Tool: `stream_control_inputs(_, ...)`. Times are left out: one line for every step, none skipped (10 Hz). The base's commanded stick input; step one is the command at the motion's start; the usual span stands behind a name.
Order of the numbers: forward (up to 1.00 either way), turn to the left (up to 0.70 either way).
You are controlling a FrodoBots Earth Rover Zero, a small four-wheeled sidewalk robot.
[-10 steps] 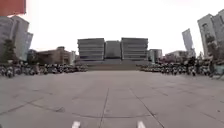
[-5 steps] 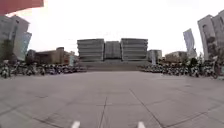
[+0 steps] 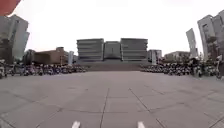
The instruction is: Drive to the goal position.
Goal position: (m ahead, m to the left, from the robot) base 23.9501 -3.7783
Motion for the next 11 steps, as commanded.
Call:
stream_control_inputs(0.60,0.00)
stream_control_inputs(0.60,0.00)
stream_control_inputs(0.60,0.00)
stream_control_inputs(0.60,0.00)
stream_control_inputs(0.60,0.00)
stream_control_inputs(0.60,0.00)
stream_control_inputs(0.60,0.00)
stream_control_inputs(0.60,0.02)
stream_control_inputs(0.60,0.09)
stream_control_inputs(0.60,0.15)
stream_control_inputs(0.60,0.11)
